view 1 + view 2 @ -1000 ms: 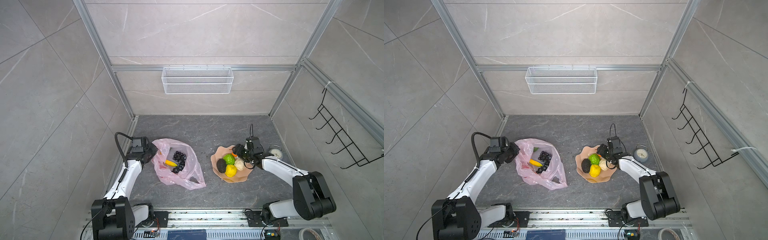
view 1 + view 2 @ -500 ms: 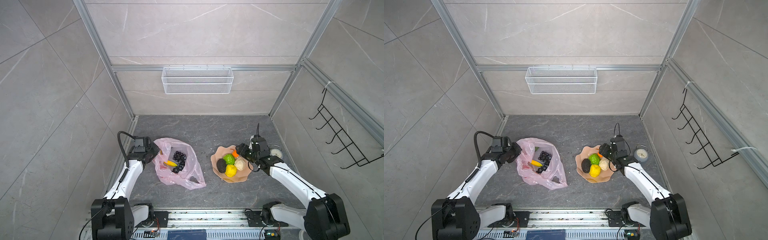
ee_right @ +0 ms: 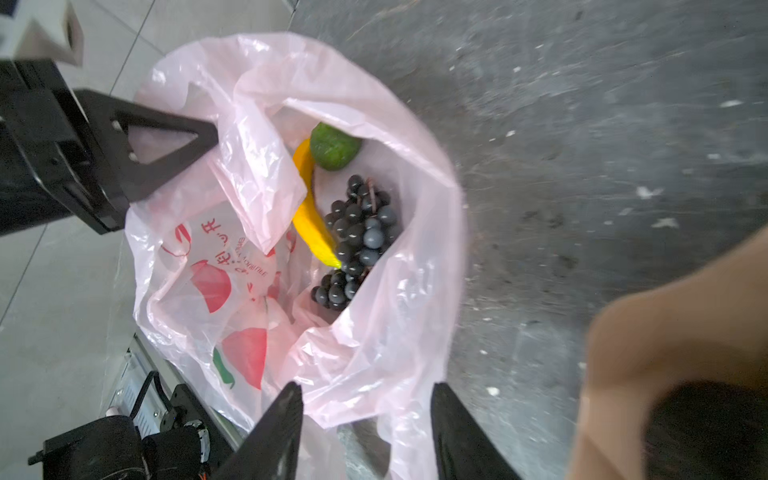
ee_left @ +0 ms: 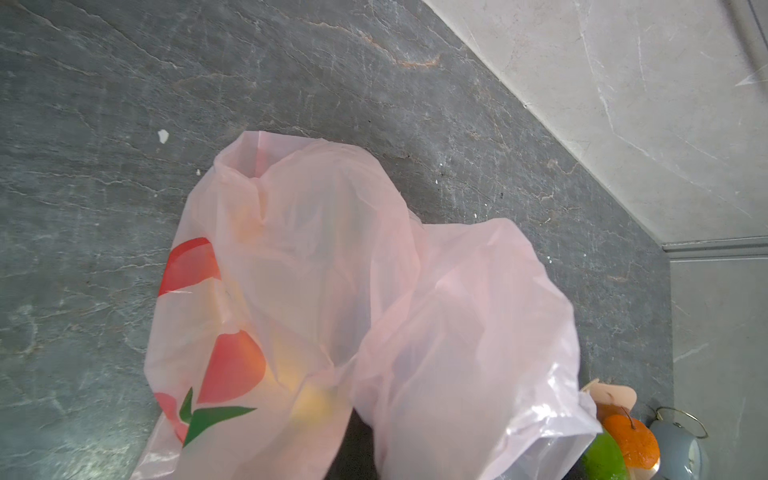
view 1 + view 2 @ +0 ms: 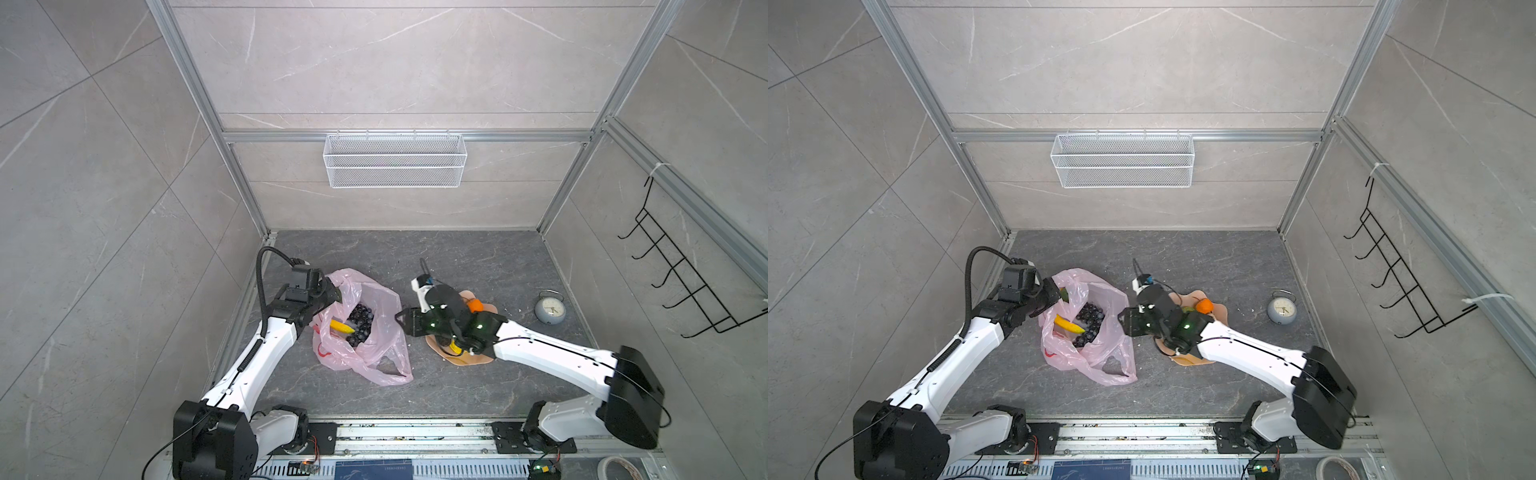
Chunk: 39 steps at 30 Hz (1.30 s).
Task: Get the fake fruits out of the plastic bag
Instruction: 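Move the open right gripper back into the bag opening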
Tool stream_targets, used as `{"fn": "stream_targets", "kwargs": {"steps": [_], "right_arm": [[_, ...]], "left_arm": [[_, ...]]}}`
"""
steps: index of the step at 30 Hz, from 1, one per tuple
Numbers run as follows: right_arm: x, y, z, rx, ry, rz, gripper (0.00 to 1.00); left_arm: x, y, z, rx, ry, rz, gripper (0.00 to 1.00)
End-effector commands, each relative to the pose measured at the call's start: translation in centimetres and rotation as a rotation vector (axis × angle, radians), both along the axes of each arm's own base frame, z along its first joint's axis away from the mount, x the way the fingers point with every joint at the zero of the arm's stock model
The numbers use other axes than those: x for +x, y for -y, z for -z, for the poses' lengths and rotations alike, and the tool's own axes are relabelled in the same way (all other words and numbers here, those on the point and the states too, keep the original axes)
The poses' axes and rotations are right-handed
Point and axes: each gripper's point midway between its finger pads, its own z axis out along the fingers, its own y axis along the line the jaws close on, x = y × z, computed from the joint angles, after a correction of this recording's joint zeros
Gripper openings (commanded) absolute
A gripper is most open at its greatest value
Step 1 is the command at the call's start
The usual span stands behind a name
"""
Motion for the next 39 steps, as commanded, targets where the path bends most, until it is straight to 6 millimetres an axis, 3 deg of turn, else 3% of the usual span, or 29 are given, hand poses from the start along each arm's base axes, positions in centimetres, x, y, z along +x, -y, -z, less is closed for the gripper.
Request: {"fn": "stream_targets", "kwargs": {"steps": [1, 5, 10, 18, 25, 29, 35, 39], "right_arm": [[1.1, -3.2, 0.9, -0.02, 0.023, -0.043, 0.5], [2.9, -6.9, 3.4, -0.047, -0.002, -0.073, 0.48], [4.9, -10.8, 4.3, -0.061, 0.024, -0.098, 0.48], [9.0, -14.8, 7.1, -0.137, 0.053, -0.055, 0.5], [11.7, -15.2, 10.0, -0.256, 0.079, 0.012, 0.57], [12.4, -15.4, 10.6, -0.3, 0.102, 0.012, 0.64], [12.4, -17.1, 10.7, -0.287, 0.108, -0.055, 0.69], [11.9, -17.7, 9.6, -0.248, 0.112, -0.071, 0.69]], "left_arm": [[-0.2, -1.6, -2.6, 0.058, 0.073, -0.048, 0.0], [-0.6, -2.8, -3.8, 0.077, 0.1, -0.095, 0.0], [-0.7, -4.5, -4.4, 0.124, 0.094, -0.139, 0.0], [-0.6, -8.5, -0.7, 0.156, -0.039, -0.277, 0.04], [0.8, -9.3, 1.7, 0.124, -0.078, -0.292, 0.06], [1.1, -9.7, 2.8, 0.132, -0.099, -0.306, 0.06], [2.0, -10.1, 4.5, 0.13, -0.099, -0.309, 0.06], [3.5, -10.2, 5.4, 0.134, -0.097, -0.282, 0.06]]}}
